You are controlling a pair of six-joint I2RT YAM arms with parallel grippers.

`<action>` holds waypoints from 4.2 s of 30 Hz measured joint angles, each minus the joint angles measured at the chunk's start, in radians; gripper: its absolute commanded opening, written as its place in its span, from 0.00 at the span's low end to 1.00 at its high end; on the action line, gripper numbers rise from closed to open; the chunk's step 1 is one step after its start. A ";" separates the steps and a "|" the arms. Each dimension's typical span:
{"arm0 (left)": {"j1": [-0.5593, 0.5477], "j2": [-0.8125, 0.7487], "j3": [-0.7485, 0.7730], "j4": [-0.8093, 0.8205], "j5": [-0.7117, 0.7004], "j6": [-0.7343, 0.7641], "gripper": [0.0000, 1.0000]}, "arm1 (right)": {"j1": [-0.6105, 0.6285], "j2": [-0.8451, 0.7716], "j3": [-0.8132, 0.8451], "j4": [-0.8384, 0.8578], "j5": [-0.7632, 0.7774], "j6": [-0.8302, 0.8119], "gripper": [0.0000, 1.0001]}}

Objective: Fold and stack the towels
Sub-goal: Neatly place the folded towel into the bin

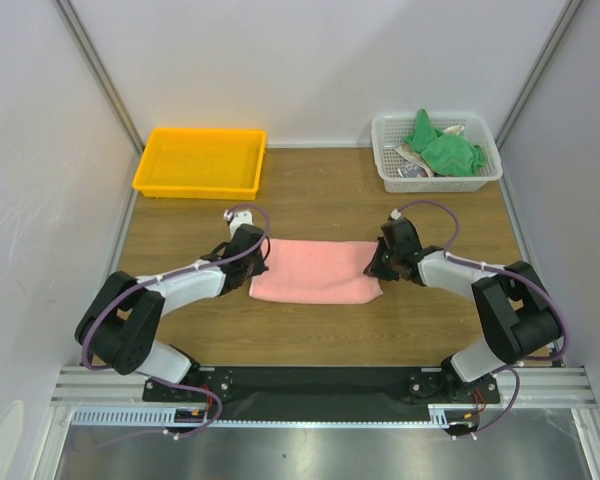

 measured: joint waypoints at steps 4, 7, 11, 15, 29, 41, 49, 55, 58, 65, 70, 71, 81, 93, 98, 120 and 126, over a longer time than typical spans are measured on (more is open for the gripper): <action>0.001 0.000 0.066 -0.001 -0.051 0.044 0.00 | -0.028 0.024 0.085 -0.022 -0.011 -0.045 0.00; 0.015 0.000 0.135 -0.014 -0.086 0.083 0.00 | -0.040 0.030 0.184 -0.051 -0.008 -0.077 0.00; 0.094 0.005 0.256 -0.029 -0.087 0.144 0.00 | -0.055 0.078 0.374 -0.069 -0.024 -0.106 0.00; 0.206 0.050 0.397 -0.024 -0.058 0.223 0.00 | -0.054 0.203 0.600 -0.065 -0.076 -0.115 0.00; 0.506 0.668 1.373 -0.244 0.101 0.364 0.00 | -0.049 0.894 1.567 -0.130 -0.287 -0.054 0.00; 0.558 1.027 1.493 -0.261 0.199 0.366 0.00 | -0.039 1.075 1.641 -0.050 -0.297 0.013 0.00; 0.558 1.015 1.440 -0.275 0.255 0.365 0.00 | -0.039 1.065 1.618 -0.087 -0.263 -0.040 0.00; 0.501 0.885 1.196 -0.259 0.250 0.388 0.00 | -0.042 0.937 1.362 -0.081 -0.243 -0.078 0.00; 0.445 0.810 1.103 -0.282 0.228 0.412 0.00 | -0.063 0.834 1.200 -0.085 -0.232 -0.098 0.00; 0.286 0.639 0.893 -0.337 0.221 0.418 0.01 | -0.137 0.567 0.900 -0.095 -0.173 -0.151 0.00; 0.138 0.510 0.688 -0.342 0.200 0.365 0.00 | -0.160 0.358 0.667 -0.097 -0.124 -0.183 0.00; 0.103 0.481 0.648 -0.350 0.196 0.351 0.00 | -0.163 0.325 0.628 -0.105 -0.118 -0.186 0.00; -0.209 0.274 0.438 -0.431 0.178 0.235 0.00 | -0.229 -0.027 0.243 -0.249 -0.044 -0.201 0.00; -0.020 0.097 0.453 -0.492 0.119 0.223 0.00 | -0.118 -0.167 0.404 -0.380 -0.068 -0.175 0.00; 0.091 0.007 0.464 -0.546 0.109 0.281 0.00 | -0.034 -0.100 0.525 -0.365 -0.079 -0.108 0.00; 0.299 -0.129 0.247 -0.537 0.011 0.312 0.00 | 0.139 0.195 0.505 -0.213 -0.140 -0.060 0.00; 0.299 -0.106 0.193 -0.503 0.011 0.289 0.00 | 0.142 0.275 0.471 -0.204 -0.174 -0.060 0.00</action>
